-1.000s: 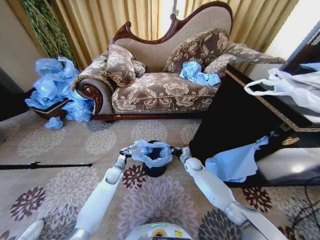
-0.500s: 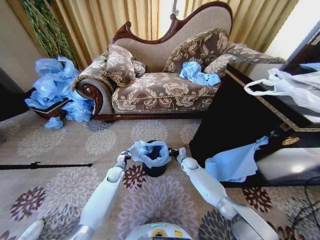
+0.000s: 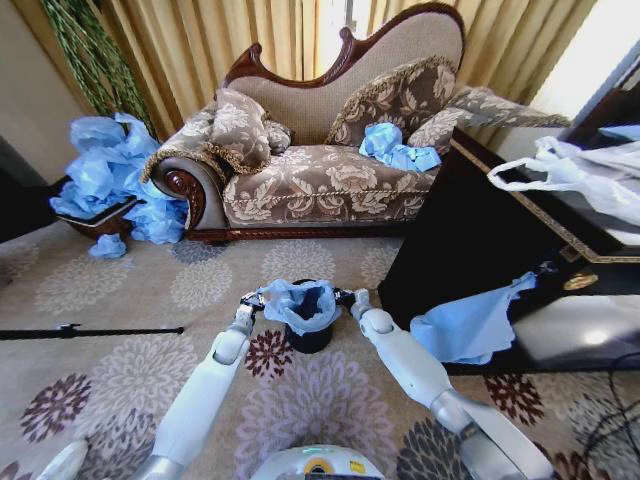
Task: Place a garbage bag over the trash bin.
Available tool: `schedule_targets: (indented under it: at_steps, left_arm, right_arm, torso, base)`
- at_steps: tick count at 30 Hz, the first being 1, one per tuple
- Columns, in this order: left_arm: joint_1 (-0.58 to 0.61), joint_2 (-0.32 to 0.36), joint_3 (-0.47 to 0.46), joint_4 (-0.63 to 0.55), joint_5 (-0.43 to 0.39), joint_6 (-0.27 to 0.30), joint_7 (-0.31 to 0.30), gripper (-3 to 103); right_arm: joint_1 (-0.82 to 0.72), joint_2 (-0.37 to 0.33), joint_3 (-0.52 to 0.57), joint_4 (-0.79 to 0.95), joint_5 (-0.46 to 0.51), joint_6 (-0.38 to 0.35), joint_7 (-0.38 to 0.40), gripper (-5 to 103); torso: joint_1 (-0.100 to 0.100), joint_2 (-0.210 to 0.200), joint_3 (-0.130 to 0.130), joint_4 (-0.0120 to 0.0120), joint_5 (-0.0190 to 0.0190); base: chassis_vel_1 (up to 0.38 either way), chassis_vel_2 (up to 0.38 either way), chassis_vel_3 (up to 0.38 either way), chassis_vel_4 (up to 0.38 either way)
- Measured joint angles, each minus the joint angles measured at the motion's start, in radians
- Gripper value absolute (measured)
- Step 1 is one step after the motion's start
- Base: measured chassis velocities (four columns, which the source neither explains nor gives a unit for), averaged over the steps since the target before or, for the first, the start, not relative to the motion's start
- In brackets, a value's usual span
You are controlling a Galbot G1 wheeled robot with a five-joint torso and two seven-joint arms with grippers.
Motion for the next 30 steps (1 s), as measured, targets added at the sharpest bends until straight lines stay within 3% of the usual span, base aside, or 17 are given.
schedule_targets:
  at_steps: [16,30]
  left_arm:
    - [-0.046,-0.012,0.003,0.099,-0.077,0.035,-0.022,0]
    - [0.031,0.019,-0.017,0.033,-0.073,0.029,0.003,0]
  right_arm:
    - [0.052,0.048,0.002,-0.131,-0.045,0.005,-0.035,0]
    - [-0.015,-0.033,-0.029,-0.019,-0.052,0.008,-0.018,0]
  torso:
    - [0.0,0.0,0.0,-0.0001,0.0001]
    - [0.0,0.0,0.0,-0.0003,0.0001]
  base:
    - [0.0,0.0,0.0,0.0]
    - [0.0,0.0,0.0,0.0]
